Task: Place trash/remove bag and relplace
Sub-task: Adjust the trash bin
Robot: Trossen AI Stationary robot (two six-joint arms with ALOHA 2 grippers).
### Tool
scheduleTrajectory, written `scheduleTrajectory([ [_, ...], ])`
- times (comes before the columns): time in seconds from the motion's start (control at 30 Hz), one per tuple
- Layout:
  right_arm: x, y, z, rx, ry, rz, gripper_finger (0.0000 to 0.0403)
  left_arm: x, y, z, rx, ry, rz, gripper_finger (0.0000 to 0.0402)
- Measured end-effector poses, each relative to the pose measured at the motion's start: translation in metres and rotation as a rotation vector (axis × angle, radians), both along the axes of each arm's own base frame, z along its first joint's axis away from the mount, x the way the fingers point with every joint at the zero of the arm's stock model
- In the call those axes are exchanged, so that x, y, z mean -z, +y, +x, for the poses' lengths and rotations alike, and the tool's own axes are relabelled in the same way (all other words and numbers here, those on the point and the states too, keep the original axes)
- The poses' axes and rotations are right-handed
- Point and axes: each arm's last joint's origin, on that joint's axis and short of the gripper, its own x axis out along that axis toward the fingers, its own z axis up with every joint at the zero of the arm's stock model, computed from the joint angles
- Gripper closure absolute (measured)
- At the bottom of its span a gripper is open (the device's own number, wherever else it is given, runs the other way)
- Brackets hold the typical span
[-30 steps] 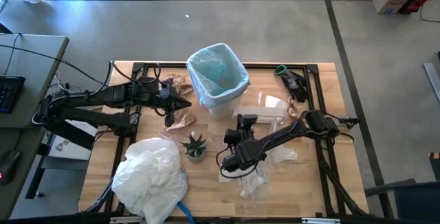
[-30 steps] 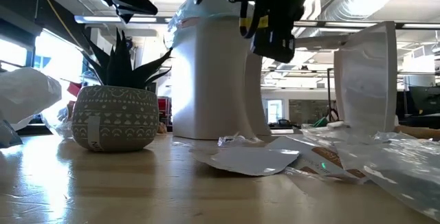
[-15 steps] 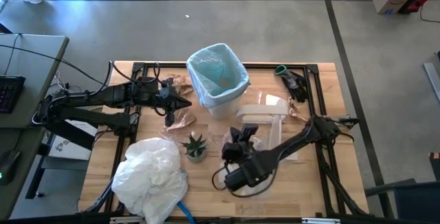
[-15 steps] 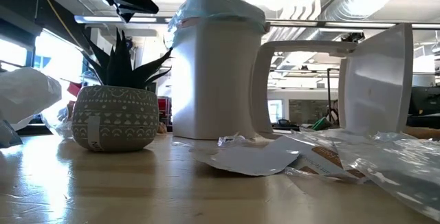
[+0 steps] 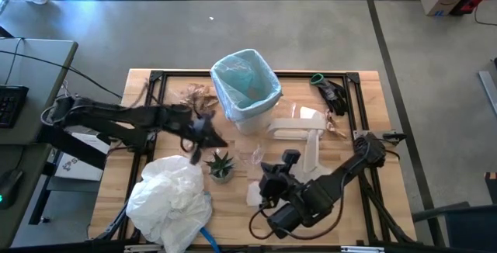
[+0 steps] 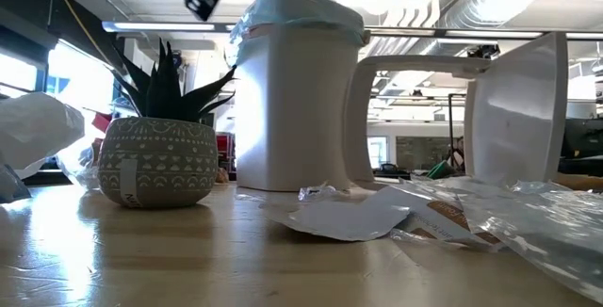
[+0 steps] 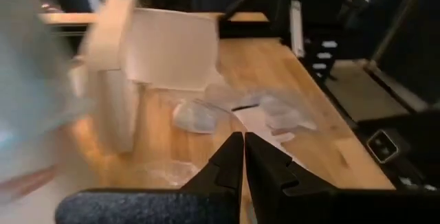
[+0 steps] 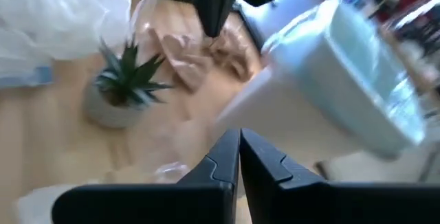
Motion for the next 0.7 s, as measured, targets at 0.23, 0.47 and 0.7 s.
scheduleTrajectory([
  [0.23, 0.007, 0.007, -0.011, 0.061, 0.0, 0.185, 0.0377, 0.032, -0.008, 0.046, -0.046, -0.053, 0.056, 0.0369],
  [0.47, 0.033, 0.013, -0.015, 0.168, 0.073, 0.342, 0.028, 0.05, 0.002, 0.065, -0.123, -0.058, 0.073, 0.031],
  [0.7, 0.061, 0.034, -0.036, 0.295, 0.239, 0.537, 0.0237, 0.055, 0.003, 0.067, -0.131, -0.031, 0.039, 0.0289],
])
